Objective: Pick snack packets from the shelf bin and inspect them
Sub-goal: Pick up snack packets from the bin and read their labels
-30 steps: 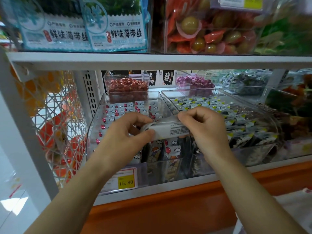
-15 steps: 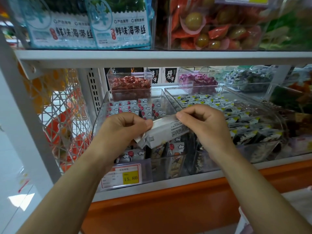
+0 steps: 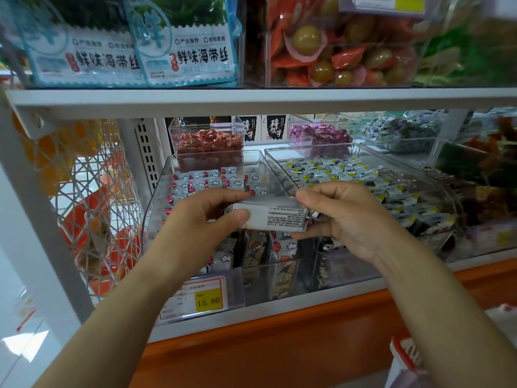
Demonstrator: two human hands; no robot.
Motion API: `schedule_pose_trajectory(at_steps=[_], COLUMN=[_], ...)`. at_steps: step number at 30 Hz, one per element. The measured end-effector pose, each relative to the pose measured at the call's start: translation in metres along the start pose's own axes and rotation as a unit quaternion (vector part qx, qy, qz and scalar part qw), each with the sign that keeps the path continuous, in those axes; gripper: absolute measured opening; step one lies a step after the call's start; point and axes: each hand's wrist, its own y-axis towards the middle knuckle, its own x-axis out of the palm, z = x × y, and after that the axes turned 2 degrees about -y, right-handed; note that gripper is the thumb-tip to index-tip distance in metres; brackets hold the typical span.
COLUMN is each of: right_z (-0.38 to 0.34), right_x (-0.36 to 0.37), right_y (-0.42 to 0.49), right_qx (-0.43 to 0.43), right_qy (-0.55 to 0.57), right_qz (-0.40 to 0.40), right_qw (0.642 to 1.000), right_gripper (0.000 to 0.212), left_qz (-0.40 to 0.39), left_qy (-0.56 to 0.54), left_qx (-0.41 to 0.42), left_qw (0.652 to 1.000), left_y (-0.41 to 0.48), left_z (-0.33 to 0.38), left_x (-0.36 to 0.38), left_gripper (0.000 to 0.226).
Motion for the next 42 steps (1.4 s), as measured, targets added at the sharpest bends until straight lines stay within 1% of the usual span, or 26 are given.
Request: schedule_pose_trajectory(at_steps=[4,6,7,8,9,10,11,12,14,16,18,20,21,23,27,30,31,33,34,35,36,37,38,40,41,42], right_z=[0.006,0.005,0.006,0.008,0.010,0.012,0.013,0.014,0.013,0.011,0.008,0.007,0.007,0.011,0.018,0.021,0.021,0.022,0.024,0.025,0.025,0.024,0.022,0.018,0.016,0.014], right_x=[0.000,0.003,0.004,0.006,0.008,0.011,0.013,0.016,0.016,0.012,0.010,0.011,0.013,0.019,0.038,0.042,0.042,0.042,0.042,0.042,0.041,0.041,0.040,0.036,0.035,0.034], right_y=[0.000,-0.002,-0.003,-0.003,-0.004,-0.004,-0.004,-0.004,-0.003,-0.001,-0.002,-0.003,-0.003,-0.003,-0.004,-0.005,-0.006,-0.008,-0.009,-0.009,-0.009,-0.008,-0.006,-0.001,0.003,0.008], right_qx=[-0.023,-0.044,-0.061,-0.087,-0.121,-0.149,-0.168,-0.178,-0.182,-0.171,-0.158,-0.164,-0.170,-0.197,-0.251,-0.265,-0.266,-0.270,-0.270,-0.268,-0.263,-0.260,-0.257,-0.254,-0.253,-0.253], right_qy=[0.009,0.024,0.000,-0.065,-0.150,-0.211,-0.237,-0.228,-0.189,-0.177,-0.209,-0.273,-0.306,-0.378,-0.488,-0.581,-0.602,-0.631,-0.645,-0.656,-0.659,-0.651,-0.632,-0.588,-0.575,-0.573], right_qz=[0.011,-0.013,-0.026,-0.026,-0.012,0.006,0.024,0.039,0.070,0.104,0.114,0.092,0.078,0.054,0.035,0.021,0.004,-0.041,-0.061,-0.072,-0.075,-0.073,-0.067,-0.041,-0.024,-0.011], right_qw=[1.000,0.999,0.998,0.994,0.981,0.966,0.957,0.956,0.962,0.964,0.958,0.944,0.933,0.903,0.836,0.769,0.753,0.726,0.713,0.702,0.700,0.709,0.728,0.767,0.777,0.780], right_gripper=[0.023,0.028,0.035,0.041,0.042,0.040,0.038,0.034,0.030,0.031,0.035,0.031,0.030,0.030,0.038,0.040,0.036,0.021,0.017,0.019,0.024,0.030,0.033,0.031,0.029,0.028], left_qz=[0.028,0.056,0.070,0.082,0.093,0.099,0.102,0.101,0.083,0.037,-0.038,-0.113,-0.138,-0.156,-0.135,-0.121,-0.118,-0.115,-0.113,-0.112,-0.109,-0.105,-0.100,-0.090,-0.086,-0.084], left_qy=[0.012,0.009,0.007,0.002,-0.004,-0.009,-0.012,-0.005,0.073,0.185,0.297,0.389,0.415,0.432,0.423,0.408,0.404,0.396,0.393,0.391,0.389,0.385,0.381,0.372,0.369,0.365], left_qx=[0.012,0.014,0.014,0.011,0.005,-0.003,-0.009,-0.009,0.012,0.037,0.051,0.034,0.023,0.015,0.019,0.023,0.025,0.028,0.029,0.031,0.034,0.037,0.039,0.039,0.040,0.040], left_qw=[0.999,0.998,0.997,0.997,0.996,0.995,0.995,0.995,0.994,0.981,0.953,0.914,0.899,0.888,0.896,0.905,0.907,0.910,0.912,0.913,0.914,0.916,0.918,0.923,0.925,0.926], left_y=[0.000,0.001,0.001,0.002,0.002,0.002,0.003,0.002,0.002,0.002,0.002,0.001,0.000,-0.001,0.000,0.000,0.000,0.000,0.001,0.001,0.001,0.001,0.001,0.001,0.001,0.002], left_z=[-0.002,-0.004,-0.005,-0.006,-0.007,-0.008,-0.008,-0.009,-0.012,-0.015,-0.020,-0.026,-0.029,-0.033,-0.035,-0.036,-0.037,-0.038,-0.038,-0.037,-0.037,-0.036,-0.035,-0.033,-0.032,-0.031], left_x=[0.005,0.008,0.008,0.009,0.009,0.009,0.009,0.009,0.008,0.004,-0.002,-0.007,-0.008,-0.011,-0.014,-0.014,-0.014,-0.013,-0.013,-0.013,-0.012,-0.012,-0.011,-0.011,-0.011,-0.011], left_gripper=[0.023,0.021,0.020,0.019,0.019,0.019,0.022,0.026,0.037,0.043,0.042,0.043,0.043,0.043,0.039,0.037,0.037,0.037,0.037,0.037,0.037,0.037,0.037,0.036,0.036,0.035])
